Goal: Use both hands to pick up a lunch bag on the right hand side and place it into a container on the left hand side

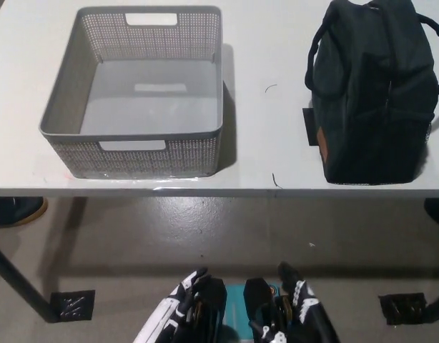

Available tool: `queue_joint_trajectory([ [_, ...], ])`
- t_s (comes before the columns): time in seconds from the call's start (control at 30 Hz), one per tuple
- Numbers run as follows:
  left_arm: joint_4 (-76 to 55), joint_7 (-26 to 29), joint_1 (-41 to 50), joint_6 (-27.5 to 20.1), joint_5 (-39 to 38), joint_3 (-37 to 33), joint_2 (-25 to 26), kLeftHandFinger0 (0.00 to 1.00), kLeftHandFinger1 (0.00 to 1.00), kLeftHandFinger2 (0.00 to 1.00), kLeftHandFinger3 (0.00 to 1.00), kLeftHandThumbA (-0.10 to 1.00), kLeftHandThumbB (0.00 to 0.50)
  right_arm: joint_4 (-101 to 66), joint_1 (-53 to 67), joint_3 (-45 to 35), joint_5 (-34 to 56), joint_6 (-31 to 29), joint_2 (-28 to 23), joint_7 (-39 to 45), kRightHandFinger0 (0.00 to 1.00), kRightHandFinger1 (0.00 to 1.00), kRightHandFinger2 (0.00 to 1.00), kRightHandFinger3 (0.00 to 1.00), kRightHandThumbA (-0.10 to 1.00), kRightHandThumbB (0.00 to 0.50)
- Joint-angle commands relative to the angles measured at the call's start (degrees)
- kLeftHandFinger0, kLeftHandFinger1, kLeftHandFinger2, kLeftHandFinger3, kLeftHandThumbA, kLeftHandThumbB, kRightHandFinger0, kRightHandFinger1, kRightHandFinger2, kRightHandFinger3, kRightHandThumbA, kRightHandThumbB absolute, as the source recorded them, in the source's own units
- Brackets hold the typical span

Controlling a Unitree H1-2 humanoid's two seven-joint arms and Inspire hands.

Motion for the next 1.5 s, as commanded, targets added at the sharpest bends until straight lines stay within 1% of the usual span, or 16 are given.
queue_joint_trajectory([
  [0.0,-8.8,-3.6,-0.1,-2.0,-1.5,-2.0,0.4,1.0,1.0,1.0,1.0,1.0,0.238,-13.6,2.6,-1.1,3.0,-3.2,-2.5,2.0,1.0,1.0,1.0,1.0,1.0,0.207],
  [0.07,-11.9,-4.1,-0.4,-1.3,-1.8,-2.6,0.3,1.0,1.0,1.0,1.0,1.0,0.227,-18.0,3.0,-1.9,3.5,-3.2,-3.1,1.5,1.0,1.0,1.0,1.0,1.0,0.179],
  [0.2,-17.1,-5.0,-1.4,0.6,-3.7,-3.4,-0.2,1.0,1.0,1.0,1.0,1.0,0.217,-24.8,3.4,-3.4,4.5,-2.0,-4.3,0.9,1.0,1.0,1.0,1.0,1.0,0.247],
  [0.27,-19.9,-4.9,-2.3,1.3,-4.0,-3.7,-0.8,1.0,1.0,1.0,1.0,1.0,0.213,-28.4,3.8,-4.9,2.7,-1.7,-4.7,-0.1,1.0,1.0,1.0,1.0,1.0,0.258],
  [0.37,-23.2,-4.9,-4.1,2.7,-4.8,-4.1,-1.7,1.0,1.0,1.0,1.0,1.0,0.214,-33.3,3.9,-6.2,5.5,-0.8,-5.8,0.0,1.0,1.0,1.0,1.0,1.0,0.205],
  [0.5,-26.1,-5.4,-7.7,5.3,-6.4,-3.7,-2.3,1.0,1.0,1.0,1.0,1.0,0.245,-37.4,3.4,-7.9,7.9,0.8,-6.5,-0.1,1.0,1.0,1.0,1.0,1.0,0.181],
  [0.57,-26.8,-5.5,-10.0,6.4,-6.8,-3.3,-2.8,1.0,1.0,1.0,1.0,1.0,0.244,-38.8,2.9,-9.0,8.1,1.0,-6.7,-0.6,1.0,1.0,1.0,1.0,1.0,0.191],
  [0.6,-26.6,-5.2,-12.6,6.4,-6.2,-2.7,-3.2,1.0,1.0,1.0,1.0,1.0,0.213,-39.7,2.4,-10.7,7.9,2.2,-6.8,-1.5,1.0,1.0,1.0,1.0,1.0,0.254],
  [0.67,-25.2,-3.7,-16.8,5.7,-2.9,-1.3,-4.3,1.0,1.0,1.0,1.0,1.0,0.231,-39.5,0.6,-13.6,9.0,2.8,-7.8,-2.3,1.0,1.0,1.0,1.0,1.0,0.29],
  [0.77,-21.8,-1.8,-21.8,6.1,-1.2,0.7,-5.9,1.0,1.0,1.0,1.0,1.0,0.257,-39.0,-2.1,-17.5,8.9,3.9,-9.0,-3.2,1.0,1.0,1.0,1.0,1.0,0.275],
  [0.93,-13.5,0.2,-31.3,12.1,-4.5,5.1,-9.7,1.0,1.0,1.0,1.0,1.0,0.223,-35.1,-9.1,-24.0,13.1,8.2,-11.6,-4.7,1.0,1.0,1.0,1.0,1.0,0.324],
  [0.97,-12.2,0.4,-32.7,12.2,-4.0,5.6,-10.3,1.0,1.0,1.0,1.0,1.0,0.213,-33.9,-10.3,-24.7,14.0,8.6,-12.2,-4.5,1.0,1.0,1.0,1.0,1.0,0.316],
  [1.1,-4.5,3.2,-39.0,12.8,0.8,6.6,-12.4,1.0,1.0,1.0,1.0,1.0,0.261,-27.8,-15.9,-27.3,16.6,11.0,-14.6,-4.0,1.0,1.0,1.0,1.0,1.0,0.251],
  [1.2,-0.2,4.4,-41.6,14.2,1.3,7.5,-13.5,1.0,1.0,1.0,1.0,1.0,0.303,-24.0,-18.9,-28.0,18.2,11.6,-15.5,-3.1,1.0,1.0,1.0,1.0,1.0,0.222],
  [1.27,4.2,5.5,-44.7,14.6,2.3,7.9,-14.2,1.0,1.0,1.0,1.0,1.0,0.325,-20.2,-22.3,-28.7,18.4,12.5,-16.1,-3.3,1.0,1.0,1.0,1.0,1.0,0.229],
  [1.47,13.3,6.0,-51.1,17.1,-1.4,10.3,-17.2,1.0,1.0,1.0,1.0,1.0,0.317,-12.9,-31.1,-29.3,18.2,14.4,-17.0,-3.7,1.0,1.0,1.0,1.0,1.0,0.142],
])
